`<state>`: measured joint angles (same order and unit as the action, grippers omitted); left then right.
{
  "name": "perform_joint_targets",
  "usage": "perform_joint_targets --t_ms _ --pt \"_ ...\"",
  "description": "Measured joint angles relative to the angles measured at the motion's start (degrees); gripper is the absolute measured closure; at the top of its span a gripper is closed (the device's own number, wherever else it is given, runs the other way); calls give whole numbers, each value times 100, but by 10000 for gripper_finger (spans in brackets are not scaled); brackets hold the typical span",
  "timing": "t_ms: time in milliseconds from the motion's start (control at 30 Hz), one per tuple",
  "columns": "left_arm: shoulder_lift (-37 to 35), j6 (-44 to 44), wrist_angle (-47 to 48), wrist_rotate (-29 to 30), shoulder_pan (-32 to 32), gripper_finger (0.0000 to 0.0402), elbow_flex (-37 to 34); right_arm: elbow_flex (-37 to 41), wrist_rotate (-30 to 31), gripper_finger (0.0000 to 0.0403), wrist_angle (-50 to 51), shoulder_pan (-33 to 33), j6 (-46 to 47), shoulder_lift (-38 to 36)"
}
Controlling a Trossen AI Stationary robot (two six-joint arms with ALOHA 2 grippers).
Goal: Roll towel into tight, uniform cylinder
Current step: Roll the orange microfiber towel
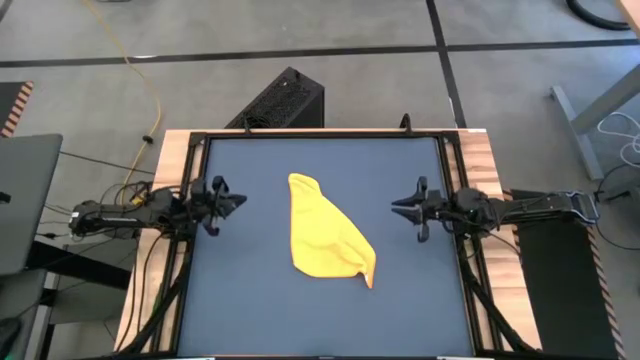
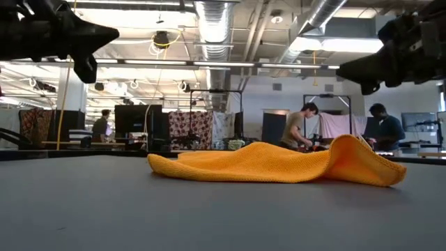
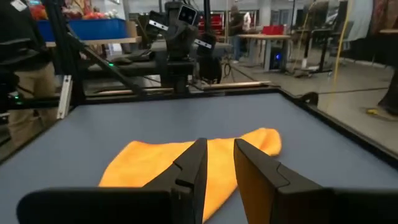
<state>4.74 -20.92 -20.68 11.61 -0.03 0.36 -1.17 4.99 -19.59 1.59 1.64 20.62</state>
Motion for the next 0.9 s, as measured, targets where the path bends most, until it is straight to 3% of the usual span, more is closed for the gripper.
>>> perform_joint_targets --t_ms 100,200,367,700,900 --pt "96 -216 -1 442 2 401 0 -167 -14 294 -82 48 -2 7" --pt "499 -329 -237 400 2 401 0 -311 -23 294 -91 49 -21 80" --pt "1907 -320 -885 365 0 401 149 -590 -35 294 -84 33 -121 381" --pt "5178 1164 -1081 -1402 -230 401 1737 -956 -46 294 -539 -497 -216 1477" --pt "6366 2024 -963 -1634 -632 401 2445 -1283 -47 294 -992 -955 -176 2347"
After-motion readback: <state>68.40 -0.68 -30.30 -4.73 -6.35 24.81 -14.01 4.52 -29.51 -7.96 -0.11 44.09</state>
